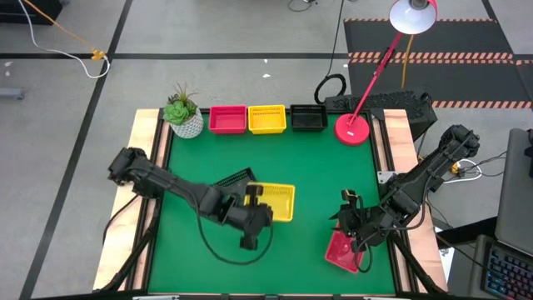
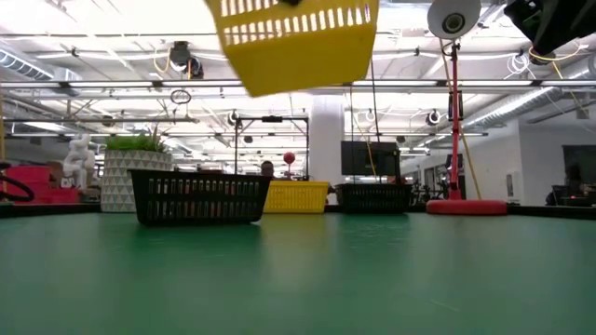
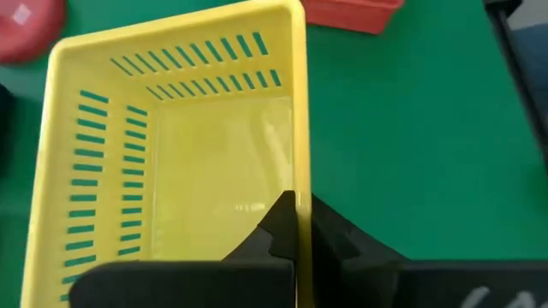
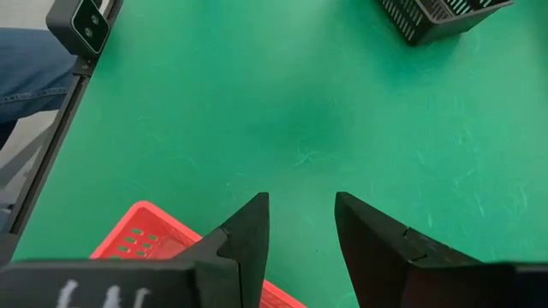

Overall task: Stack baskets by color
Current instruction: Stack the yellow basket on the stacked yellow baskets

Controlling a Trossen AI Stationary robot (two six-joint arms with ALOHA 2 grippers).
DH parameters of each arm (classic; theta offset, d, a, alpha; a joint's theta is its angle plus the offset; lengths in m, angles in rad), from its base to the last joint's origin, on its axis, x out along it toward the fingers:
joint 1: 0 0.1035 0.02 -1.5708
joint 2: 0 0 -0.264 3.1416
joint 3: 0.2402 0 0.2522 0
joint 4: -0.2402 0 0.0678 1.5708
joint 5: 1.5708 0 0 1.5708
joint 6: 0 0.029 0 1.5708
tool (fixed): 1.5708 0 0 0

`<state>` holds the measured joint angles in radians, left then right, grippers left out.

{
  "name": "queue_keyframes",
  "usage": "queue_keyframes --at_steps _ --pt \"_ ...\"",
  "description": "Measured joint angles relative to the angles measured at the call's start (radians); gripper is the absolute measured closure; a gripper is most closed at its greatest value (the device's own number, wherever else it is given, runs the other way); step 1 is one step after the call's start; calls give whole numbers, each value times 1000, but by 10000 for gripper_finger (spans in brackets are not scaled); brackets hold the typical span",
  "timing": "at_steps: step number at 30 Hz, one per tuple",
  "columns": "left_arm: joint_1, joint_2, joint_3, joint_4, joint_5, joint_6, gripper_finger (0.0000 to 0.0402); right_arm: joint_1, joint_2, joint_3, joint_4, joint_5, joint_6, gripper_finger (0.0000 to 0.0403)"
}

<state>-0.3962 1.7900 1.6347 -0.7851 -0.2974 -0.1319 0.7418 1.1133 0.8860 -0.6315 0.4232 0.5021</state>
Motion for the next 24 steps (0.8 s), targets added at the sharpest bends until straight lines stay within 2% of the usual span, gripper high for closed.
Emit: queue_keyframes --at_steps 11,24 --pt "193 -3 137 -55 -3 329 394 0 0 -1 0 0 -2 275" --pt "482 -3 159 -9 13 583 397 -8 0 -82 89 0 -37 275"
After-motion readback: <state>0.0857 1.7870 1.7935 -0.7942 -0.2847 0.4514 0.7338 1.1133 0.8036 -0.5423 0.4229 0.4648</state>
